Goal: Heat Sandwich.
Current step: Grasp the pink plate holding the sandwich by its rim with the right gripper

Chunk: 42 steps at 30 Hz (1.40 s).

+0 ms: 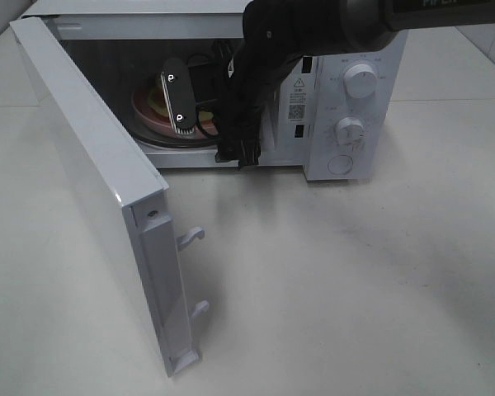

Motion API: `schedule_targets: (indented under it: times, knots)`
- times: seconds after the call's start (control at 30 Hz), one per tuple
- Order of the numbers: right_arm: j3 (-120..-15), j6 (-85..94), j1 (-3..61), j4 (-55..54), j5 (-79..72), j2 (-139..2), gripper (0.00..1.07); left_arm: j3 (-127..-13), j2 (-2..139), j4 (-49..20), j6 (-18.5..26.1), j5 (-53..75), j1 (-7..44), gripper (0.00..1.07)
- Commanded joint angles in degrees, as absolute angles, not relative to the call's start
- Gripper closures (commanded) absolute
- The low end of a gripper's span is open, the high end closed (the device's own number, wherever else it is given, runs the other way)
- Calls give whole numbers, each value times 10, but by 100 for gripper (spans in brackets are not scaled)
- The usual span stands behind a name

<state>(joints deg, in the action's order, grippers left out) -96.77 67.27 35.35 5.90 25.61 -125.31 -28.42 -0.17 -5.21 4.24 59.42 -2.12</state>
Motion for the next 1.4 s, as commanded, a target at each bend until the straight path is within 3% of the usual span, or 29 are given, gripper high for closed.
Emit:
schedule_targets:
  times: [0.03, 0.5, 0.83, 0.93, 0.97, 1.0, 1.07, 1.1, 1.13, 1.17, 1.2, 1.23, 1.4]
  knots:
    - [-996, 666, 356, 55, 259, -1275, 24, -282, -18, -53, 40, 589, -22, 5]
    - [-1112, 666, 354, 57, 301, -1354, 24, -282, -18, -53, 40, 589, -22, 5]
    - [-1132, 667, 354, 42, 309, -1383, 29, -282, -18, -53, 40, 589, -22, 5]
    - [-1132, 666, 354, 40, 310, -1384, 36, -282, -18, -53, 40, 589, -22, 5]
    - [-1132, 665, 354, 40, 313, -1384, 44, -282, -18, -53, 40, 589, -22, 5]
    - [-1132, 665, 354, 40, 313, -1384, 44, -282, -18, -53, 40, 589, -22, 5]
    - [-1132, 661, 354, 40, 323, -1384, 56, -282, -18, -53, 40, 589, -22, 5]
    - [-1132, 660, 354, 40, 328, -1384, 72, -282, -18, -53, 40, 589, -22, 5]
    - [-1132, 660, 354, 40, 328, -1384, 72, -282, -18, -53, 40, 589, -22, 5]
    - [-1132, 660, 354, 40, 330, -1384, 80, -282, -18, -53, 40, 589, -22, 5]
    - [-1132, 659, 354, 37, 331, -1384, 90, -282, -18, -53, 40, 589, -22, 5]
    - [-1132, 659, 354, 26, 331, -1384, 106, -282, -18, -53, 40, 589, -22, 5]
    - [-1132, 671, 354, 21, 336, -1380, 107, -282, -18, -53, 40, 589, -22, 5]
